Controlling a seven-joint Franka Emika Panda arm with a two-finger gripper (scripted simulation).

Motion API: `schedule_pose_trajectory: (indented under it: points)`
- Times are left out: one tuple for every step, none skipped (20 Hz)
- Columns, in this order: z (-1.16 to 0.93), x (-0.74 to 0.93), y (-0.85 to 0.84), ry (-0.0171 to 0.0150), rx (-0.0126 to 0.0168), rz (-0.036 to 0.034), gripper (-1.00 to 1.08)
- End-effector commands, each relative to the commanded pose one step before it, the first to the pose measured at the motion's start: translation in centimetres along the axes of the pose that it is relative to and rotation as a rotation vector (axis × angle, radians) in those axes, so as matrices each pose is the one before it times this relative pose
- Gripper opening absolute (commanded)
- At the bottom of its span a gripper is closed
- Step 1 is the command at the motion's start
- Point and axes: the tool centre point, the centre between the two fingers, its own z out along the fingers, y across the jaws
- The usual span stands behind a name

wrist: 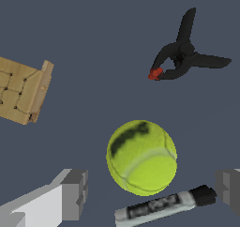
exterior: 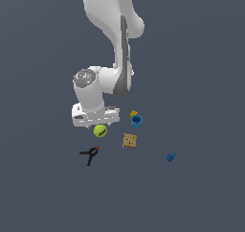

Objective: Pick up a designated object from a clutter of objects.

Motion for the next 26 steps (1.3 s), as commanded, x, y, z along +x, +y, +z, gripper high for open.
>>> schedule_pose_trajectory:
  points:
    - [0.904, -0.067, -0.025, -0.00067, 0.00006, -0.00056, 1.00]
    - [0.500, -0.023, 0.009, 0.00000, 0.00000, 0.00000, 1.00]
    - [0.558, -0.024, 0.011, 0.00000, 0.00000, 0.00000, 1.00]
    - [0.517, -0.010, -0.019, 0.00029, -0.00025, -0.00058, 1.00]
    - [0.470, -0.011, 0.013, 0.00000, 0.00000, 0.00000, 1.00]
    - [0.403, -0.003, 0.013, 0.00000, 0.00000, 0.00000, 1.00]
    - [0.334, 0.005, 0.014, 0.00000, 0.00000, 0.00000, 1.00]
    - [0.249, 0.021, -0.018, 0.00029, -0.00015, -0.00061, 1.00]
    - [0.202, 0.014, 0.012, 0.00000, 0.00000, 0.00000, 1.00]
    - [0.141, 0.014, 0.010, 0.00000, 0.00000, 0.00000, 1.00]
    - [0.083, 0.010, 0.007, 0.00000, 0.00000, 0.00000, 1.00]
    - [0.027, 0.004, 0.002, 0.00000, 0.00000, 0.00000, 1.00]
    - [0.000, 0.000, 0.000, 0.00000, 0.00000, 0.00000, -1.00]
    - [0.000, 0.000, 0.000, 0.00000, 0.00000, 0.00000, -1.00]
    - [0.000, 0.000, 0.000, 0.00000, 0.00000, 0.00000, -1.00]
    - [0.000, 0.000, 0.000, 0.00000, 0.00000, 0.00000, -1.00]
    - [0.000, 0.000, 0.000, 0.00000, 0.00000, 0.00000, -1.00]
    - [0.000, 0.000, 0.000, 0.00000, 0.00000, 0.00000, -1.00]
    - [0.000, 0.000, 0.000, 0.00000, 0.00000, 0.00000, -1.00]
    - [0.000, 0.000, 0.000, 0.00000, 0.00000, 0.00000, -1.00]
    - [0.000, 0.000, 0.000, 0.00000, 0.00000, 0.00000, -1.00]
    - [0.000, 0.000, 0.000, 0.00000, 0.00000, 0.00000, -1.00]
    - [-0.093, -0.010, 0.058, 0.00069, -0.00045, 0.00087, -1.00]
    - [-0.022, -0.005, -0.001, 0.00000, 0.00000, 0.00000, -1.00]
    - [-0.067, -0.015, -0.002, 0.00000, 0.00000, 0.00000, -1.00]
    - [-0.111, -0.026, -0.003, 0.00000, 0.00000, 0.00000, -1.00]
